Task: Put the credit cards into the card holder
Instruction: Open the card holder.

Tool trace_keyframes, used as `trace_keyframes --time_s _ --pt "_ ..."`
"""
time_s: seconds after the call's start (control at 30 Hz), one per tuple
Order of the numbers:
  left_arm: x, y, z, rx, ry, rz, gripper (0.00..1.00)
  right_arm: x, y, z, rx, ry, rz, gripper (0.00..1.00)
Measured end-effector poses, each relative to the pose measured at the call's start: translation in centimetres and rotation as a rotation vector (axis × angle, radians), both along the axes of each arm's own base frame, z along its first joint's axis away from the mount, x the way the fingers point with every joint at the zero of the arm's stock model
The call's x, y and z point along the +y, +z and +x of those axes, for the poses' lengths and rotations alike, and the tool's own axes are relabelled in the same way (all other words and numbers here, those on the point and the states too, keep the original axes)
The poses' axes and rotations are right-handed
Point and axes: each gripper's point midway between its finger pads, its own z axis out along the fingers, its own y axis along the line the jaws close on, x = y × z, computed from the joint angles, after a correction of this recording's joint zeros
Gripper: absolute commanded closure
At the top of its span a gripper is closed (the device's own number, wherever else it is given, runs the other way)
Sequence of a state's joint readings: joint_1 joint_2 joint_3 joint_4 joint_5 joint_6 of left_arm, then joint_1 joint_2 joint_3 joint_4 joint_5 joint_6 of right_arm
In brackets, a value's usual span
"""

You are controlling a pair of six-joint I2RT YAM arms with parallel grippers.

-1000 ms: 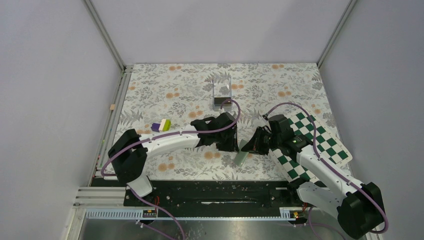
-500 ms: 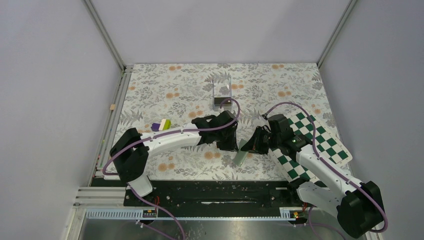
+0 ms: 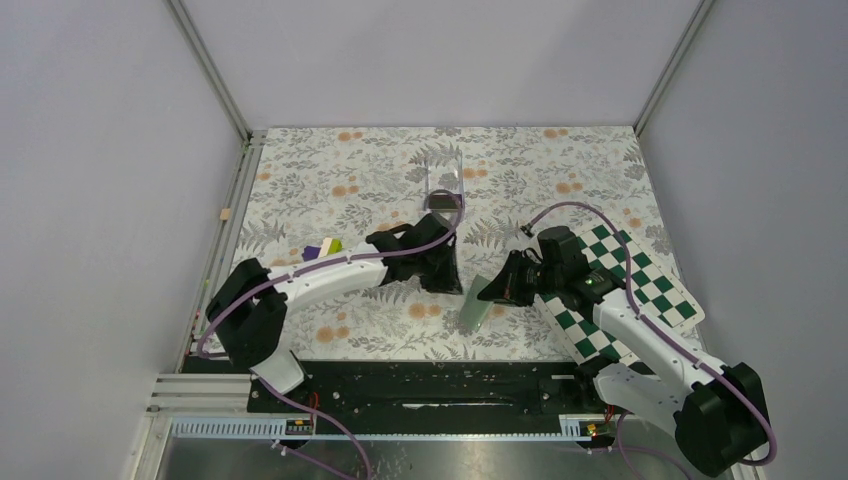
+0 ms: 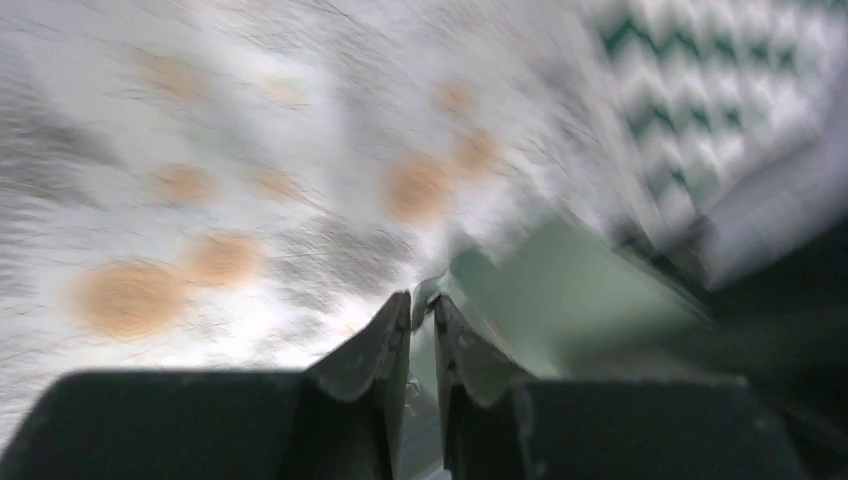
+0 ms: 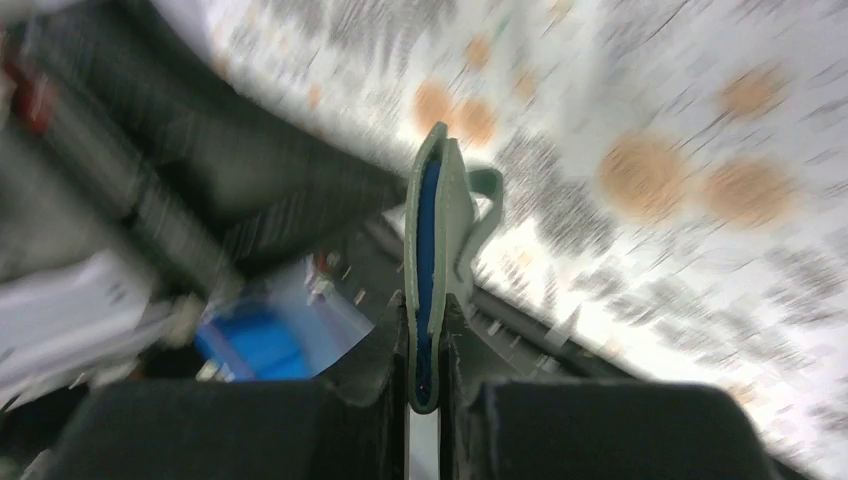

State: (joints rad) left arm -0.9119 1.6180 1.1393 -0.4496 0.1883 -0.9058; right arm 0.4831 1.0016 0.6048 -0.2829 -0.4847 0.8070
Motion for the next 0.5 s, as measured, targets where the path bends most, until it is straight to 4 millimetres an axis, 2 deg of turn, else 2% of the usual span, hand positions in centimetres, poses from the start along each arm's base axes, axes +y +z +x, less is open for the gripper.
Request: trace_keyframes --time_s 0.03,0.07,0.1,0.17,0.23,0.27,0.33,0.37,0.5 --pt "0.5 -0.2 0.3 -0.021 0.003 0.017 1.00 0.2 0.2 -0.3 0.008 0.017 0.014 1.00" --pt "2.3 -1.3 1.6 -0.057 0.054 0.090 1.00 0.5 0.6 -1.1 0.030 0.047 0.041 1.00" --pt "4.5 -2.8 2.5 -0.058 0.100 0.164 1.00 0.7 1.1 -2.1 0.047 0.083 0.069 1.00" --pt "10.5 -6.3 4.0 -0.031 0.212 0.351 1.00 1.1 1.9 -3.2 0.064 0.132 0.109 1.00" --pt "15.5 -8.5 3.8 0.014 0.275 0.500 1.00 1.3 2.3 -3.9 0.080 0.163 0.134 1.00" --pt "16.7 -8.9 3.5 0.026 0.283 0.539 1.00 1.4 2.4 -4.1 0.084 0.171 0.140 1.00" --pt "18.0 -9.1 2.9 0.035 0.269 0.589 1.00 1.4 2.5 -4.4 0.093 0.184 0.150 1.00" --pt "17.9 -8.9 2.9 0.029 0.258 0.589 0.93 1.4 2.6 -4.5 0.097 0.189 0.152 1.00" --pt "16.9 -6.5 3.1 -0.036 0.221 0.510 0.51 1.4 2.4 -4.8 0.111 0.200 0.150 1.00"
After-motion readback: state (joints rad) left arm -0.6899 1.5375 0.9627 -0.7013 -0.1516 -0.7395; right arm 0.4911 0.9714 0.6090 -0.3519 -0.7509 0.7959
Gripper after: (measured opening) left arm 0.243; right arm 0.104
